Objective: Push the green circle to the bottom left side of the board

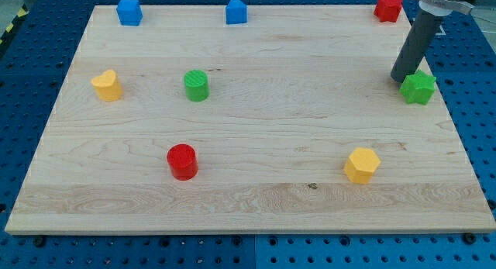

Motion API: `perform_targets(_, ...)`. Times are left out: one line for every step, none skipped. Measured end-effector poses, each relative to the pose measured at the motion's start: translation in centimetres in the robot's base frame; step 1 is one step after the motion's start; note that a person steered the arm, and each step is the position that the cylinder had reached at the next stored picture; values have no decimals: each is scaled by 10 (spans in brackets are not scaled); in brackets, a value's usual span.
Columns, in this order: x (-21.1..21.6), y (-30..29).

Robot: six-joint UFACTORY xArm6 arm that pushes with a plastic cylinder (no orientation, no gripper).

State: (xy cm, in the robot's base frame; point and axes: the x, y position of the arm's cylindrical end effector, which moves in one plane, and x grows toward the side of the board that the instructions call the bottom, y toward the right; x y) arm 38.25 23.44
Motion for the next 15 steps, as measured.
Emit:
perform_targets(-1, -36)
perform_targets(-1, -90)
perform_targets(-1, -96)
perform_targets(-2, -118)
perform_targets(-3, -157)
perform_targets(-4, -220)
perform_targets(-6, -277)
perform_targets(-13, -306)
perform_targets(-4, -306)
perform_targets(24, -306)
perform_targets(50, -305)
perform_targets(51, -310)
perform_targets(51, -349)
perform_targets(56, -369)
perform_targets(81, -369)
